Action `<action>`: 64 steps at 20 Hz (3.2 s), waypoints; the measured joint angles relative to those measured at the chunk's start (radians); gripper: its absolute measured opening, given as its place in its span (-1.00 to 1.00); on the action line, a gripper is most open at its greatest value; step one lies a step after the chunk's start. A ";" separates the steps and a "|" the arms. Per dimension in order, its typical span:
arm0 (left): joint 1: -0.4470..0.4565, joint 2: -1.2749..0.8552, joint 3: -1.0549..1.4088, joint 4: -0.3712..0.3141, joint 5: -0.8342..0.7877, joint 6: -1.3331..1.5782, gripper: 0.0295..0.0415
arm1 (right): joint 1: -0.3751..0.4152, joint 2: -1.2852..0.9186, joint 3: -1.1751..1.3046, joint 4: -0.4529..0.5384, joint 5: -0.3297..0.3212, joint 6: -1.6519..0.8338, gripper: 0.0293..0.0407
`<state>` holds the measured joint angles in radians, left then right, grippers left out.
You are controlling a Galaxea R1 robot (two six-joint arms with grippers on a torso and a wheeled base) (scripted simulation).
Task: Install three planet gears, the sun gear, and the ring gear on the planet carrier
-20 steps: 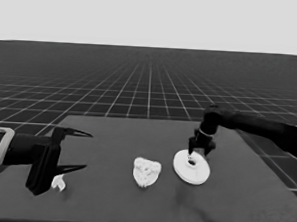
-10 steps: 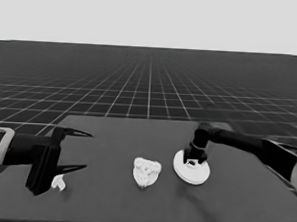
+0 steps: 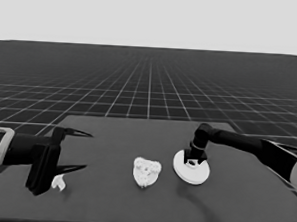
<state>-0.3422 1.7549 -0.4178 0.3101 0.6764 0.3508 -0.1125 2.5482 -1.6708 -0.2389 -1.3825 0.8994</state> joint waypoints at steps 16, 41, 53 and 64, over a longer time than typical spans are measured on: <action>0.000 0.000 0.000 0.000 0.000 0.000 0.49 | 0.157 0.219 0.198 0.094 -0.150 0.432 -0.03; 0.000 0.000 0.000 0.000 0.000 0.000 0.49 | 0.042 0.519 -0.063 -0.013 -0.130 0.492 -0.03; 0.000 0.000 0.000 0.000 0.000 0.000 0.49 | 0.031 0.518 -0.064 -0.013 -0.130 0.597 -0.03; 0.000 0.000 0.000 0.000 0.000 0.000 0.49 | 0.029 0.518 -0.064 -0.013 -0.130 0.693 -0.03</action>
<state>-0.3422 1.7549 -0.4178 0.3101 0.6764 0.3508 -0.0831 3.0658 -1.7351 -0.2523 -1.5125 1.5923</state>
